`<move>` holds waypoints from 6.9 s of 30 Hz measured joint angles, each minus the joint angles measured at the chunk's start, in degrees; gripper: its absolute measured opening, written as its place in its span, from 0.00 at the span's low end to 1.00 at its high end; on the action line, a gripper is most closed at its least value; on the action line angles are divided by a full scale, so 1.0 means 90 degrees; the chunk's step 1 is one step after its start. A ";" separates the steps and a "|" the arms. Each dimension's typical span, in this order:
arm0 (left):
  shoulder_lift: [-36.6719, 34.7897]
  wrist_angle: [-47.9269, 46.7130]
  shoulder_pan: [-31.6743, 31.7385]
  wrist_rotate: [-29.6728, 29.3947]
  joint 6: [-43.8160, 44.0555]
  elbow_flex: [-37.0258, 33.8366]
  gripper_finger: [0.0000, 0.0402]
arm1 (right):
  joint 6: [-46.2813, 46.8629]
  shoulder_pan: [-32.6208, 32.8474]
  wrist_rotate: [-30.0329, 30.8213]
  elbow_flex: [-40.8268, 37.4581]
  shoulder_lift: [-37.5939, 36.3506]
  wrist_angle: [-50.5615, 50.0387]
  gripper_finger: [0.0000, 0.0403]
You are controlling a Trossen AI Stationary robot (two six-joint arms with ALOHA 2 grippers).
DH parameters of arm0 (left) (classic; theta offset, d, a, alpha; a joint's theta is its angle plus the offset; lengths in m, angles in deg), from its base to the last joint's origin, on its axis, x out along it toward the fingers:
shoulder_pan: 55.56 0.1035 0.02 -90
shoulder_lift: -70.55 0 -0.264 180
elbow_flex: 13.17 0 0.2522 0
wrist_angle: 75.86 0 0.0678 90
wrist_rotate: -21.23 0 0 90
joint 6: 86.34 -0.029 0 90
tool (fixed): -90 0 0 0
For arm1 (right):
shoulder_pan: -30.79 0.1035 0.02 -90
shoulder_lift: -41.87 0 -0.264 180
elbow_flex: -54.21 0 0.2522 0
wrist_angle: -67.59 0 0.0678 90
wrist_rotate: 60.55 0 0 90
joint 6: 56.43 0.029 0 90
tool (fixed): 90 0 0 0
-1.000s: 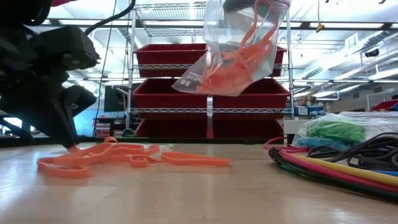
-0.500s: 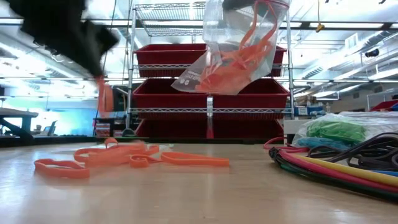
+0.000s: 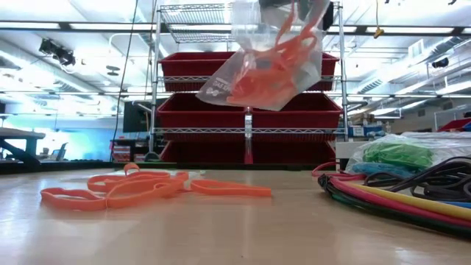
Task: Sort rubber bands
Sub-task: Put the orange rubber band into the transparent zip bag
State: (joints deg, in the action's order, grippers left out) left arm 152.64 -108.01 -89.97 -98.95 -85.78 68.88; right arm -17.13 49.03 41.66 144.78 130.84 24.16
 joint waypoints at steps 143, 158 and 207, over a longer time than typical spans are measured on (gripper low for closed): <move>0.2128 -0.0609 0.0912 0.0871 -0.1510 0.2203 0.00 | 0.0644 -0.0588 -0.2827 0.0002 0.0619 0.0317 0.00; 0.2404 -0.1964 0.0942 0.0744 -0.0326 0.2205 0.02 | 0.0610 -0.0629 -0.3004 0.0012 0.0663 0.0409 0.00; 0.1658 -0.1334 0.0395 0.1107 0.1897 -0.0330 0.55 | 0.0445 -0.0583 -0.3218 0.0005 0.0656 0.0465 0.00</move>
State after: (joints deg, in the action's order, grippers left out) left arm 167.56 -120.02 -86.41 -88.98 -68.71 65.92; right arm -13.12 43.78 12.70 144.83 136.74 28.35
